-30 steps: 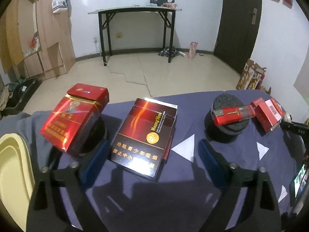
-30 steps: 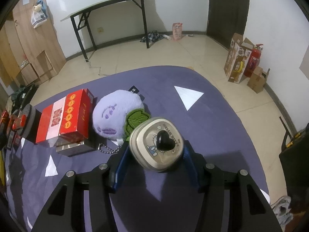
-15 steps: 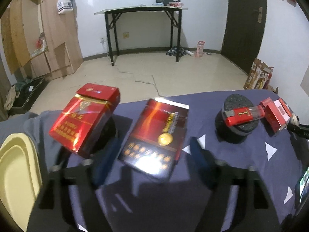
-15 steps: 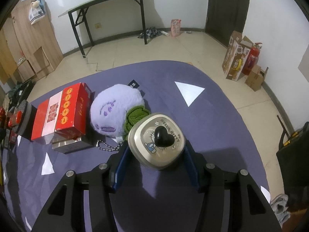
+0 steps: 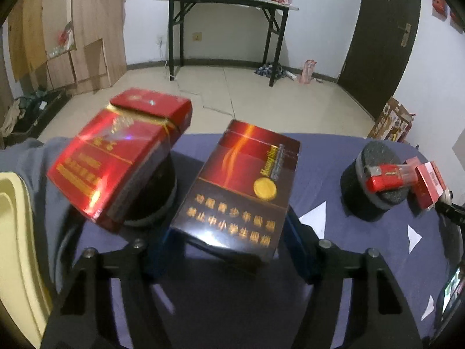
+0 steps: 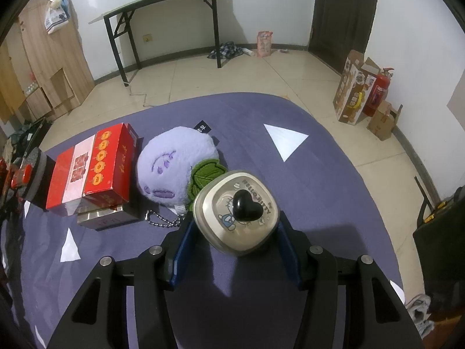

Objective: Organize rigid objects
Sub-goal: 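Grasp the dark red Hongshan cigarette pack with the left tool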

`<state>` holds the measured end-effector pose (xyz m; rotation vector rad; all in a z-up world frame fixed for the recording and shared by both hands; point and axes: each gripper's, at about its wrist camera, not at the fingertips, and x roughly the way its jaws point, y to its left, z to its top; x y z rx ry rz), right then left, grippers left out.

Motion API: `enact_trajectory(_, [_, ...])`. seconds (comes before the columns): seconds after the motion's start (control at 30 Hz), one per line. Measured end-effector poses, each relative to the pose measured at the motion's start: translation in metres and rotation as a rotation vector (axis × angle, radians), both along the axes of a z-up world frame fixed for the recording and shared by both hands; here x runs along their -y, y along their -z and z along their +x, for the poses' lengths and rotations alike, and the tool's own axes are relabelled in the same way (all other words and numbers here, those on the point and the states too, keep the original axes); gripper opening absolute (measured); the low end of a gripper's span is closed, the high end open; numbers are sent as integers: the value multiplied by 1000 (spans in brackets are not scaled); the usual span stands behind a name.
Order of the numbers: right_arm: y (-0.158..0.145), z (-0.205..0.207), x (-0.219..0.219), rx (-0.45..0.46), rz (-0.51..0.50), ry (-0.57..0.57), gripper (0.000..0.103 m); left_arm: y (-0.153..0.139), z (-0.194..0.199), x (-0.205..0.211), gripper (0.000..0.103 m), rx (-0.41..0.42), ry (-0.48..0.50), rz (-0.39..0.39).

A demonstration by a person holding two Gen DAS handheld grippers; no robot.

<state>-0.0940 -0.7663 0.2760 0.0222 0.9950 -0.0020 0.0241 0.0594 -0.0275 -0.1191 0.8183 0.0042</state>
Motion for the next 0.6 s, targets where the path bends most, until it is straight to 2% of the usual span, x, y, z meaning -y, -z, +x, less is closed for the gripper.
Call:
enact_trajectory(0.1, [-1,-1,1,-1,0,0,51,-4,-3,5,65,-1,33,8])
enact_trajectory(0.2, [-2,0,2,-1,-1,1,51,-2,-1,14,67,-29,51,67])
enact_trajectory(0.23, [-2,0,3,-1,-3,0,51,0,0,17,68,-40,49,98])
enact_trajectory(0.3, [-2,0,3,-2,-8,-2,51,3,2,20,80,-61,54,131])
enact_trajectory(0.37, [-2,-1,2,-2,-6,-1,51,2,1,24,83,-90,64,148])
enact_trajectory(0.47, [-3,0,3,-2,-7,-2,51,-6,-3,23,86,-45,73,138])
enact_trajectory(0.6, [-3,-1,2,-2,-11,-4,51,-9,-4,13,86,3,37,102])
